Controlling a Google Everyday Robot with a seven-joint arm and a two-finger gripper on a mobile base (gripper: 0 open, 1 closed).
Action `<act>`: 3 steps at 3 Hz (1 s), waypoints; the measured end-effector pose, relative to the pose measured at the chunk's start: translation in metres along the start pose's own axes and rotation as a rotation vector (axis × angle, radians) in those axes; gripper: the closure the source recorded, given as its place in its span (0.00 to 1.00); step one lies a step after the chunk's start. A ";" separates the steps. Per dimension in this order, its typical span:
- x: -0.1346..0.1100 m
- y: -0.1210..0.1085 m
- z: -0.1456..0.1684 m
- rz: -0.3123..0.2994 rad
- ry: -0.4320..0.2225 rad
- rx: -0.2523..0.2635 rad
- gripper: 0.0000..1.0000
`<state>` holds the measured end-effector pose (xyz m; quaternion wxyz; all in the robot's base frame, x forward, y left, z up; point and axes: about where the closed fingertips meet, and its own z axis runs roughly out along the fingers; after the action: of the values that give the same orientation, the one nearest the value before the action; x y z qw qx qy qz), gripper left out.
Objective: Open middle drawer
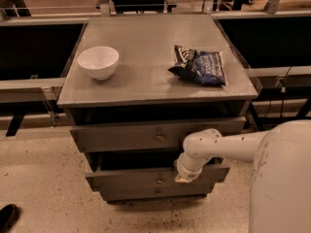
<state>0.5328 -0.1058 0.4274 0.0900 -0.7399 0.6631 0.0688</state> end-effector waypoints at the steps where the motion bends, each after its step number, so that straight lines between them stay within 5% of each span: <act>1: 0.000 0.000 0.000 0.000 0.000 0.000 0.65; 3: 0.000 -0.001 0.001 -0.011 0.007 -0.008 0.19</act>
Offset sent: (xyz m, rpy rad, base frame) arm 0.0000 0.0000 0.0000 0.0000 0.0000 0.0000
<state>0.5333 -0.1050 0.4268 0.0853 -0.7442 0.6590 0.0682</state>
